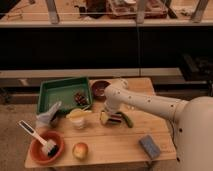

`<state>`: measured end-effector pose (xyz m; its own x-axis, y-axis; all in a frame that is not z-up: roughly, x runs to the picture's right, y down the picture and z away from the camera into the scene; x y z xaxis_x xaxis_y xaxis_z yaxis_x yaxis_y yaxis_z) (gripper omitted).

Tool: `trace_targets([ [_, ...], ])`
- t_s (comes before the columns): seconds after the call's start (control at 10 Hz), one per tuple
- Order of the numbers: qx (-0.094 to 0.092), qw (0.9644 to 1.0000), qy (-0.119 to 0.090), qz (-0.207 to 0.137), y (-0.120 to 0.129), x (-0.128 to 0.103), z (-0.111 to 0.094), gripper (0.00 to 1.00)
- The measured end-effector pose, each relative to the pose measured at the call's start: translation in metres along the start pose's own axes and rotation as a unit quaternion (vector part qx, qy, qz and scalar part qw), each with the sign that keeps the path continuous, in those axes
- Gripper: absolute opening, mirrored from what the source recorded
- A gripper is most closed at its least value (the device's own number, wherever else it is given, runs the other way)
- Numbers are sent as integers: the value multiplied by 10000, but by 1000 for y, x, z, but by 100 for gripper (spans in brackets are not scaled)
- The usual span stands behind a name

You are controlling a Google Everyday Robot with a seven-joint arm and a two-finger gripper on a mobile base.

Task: Place eraser in table surface

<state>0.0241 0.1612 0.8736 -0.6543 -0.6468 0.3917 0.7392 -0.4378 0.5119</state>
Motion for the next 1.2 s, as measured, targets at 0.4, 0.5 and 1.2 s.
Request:
trace_targets([
  [0.4,10,10000,-11,-18,-2,0,-1,3],
  [0.5,14,10000,-15,-22,-2,1,-2,0],
  [1.2,195,9968,291,716,-9,-8,-120,0],
])
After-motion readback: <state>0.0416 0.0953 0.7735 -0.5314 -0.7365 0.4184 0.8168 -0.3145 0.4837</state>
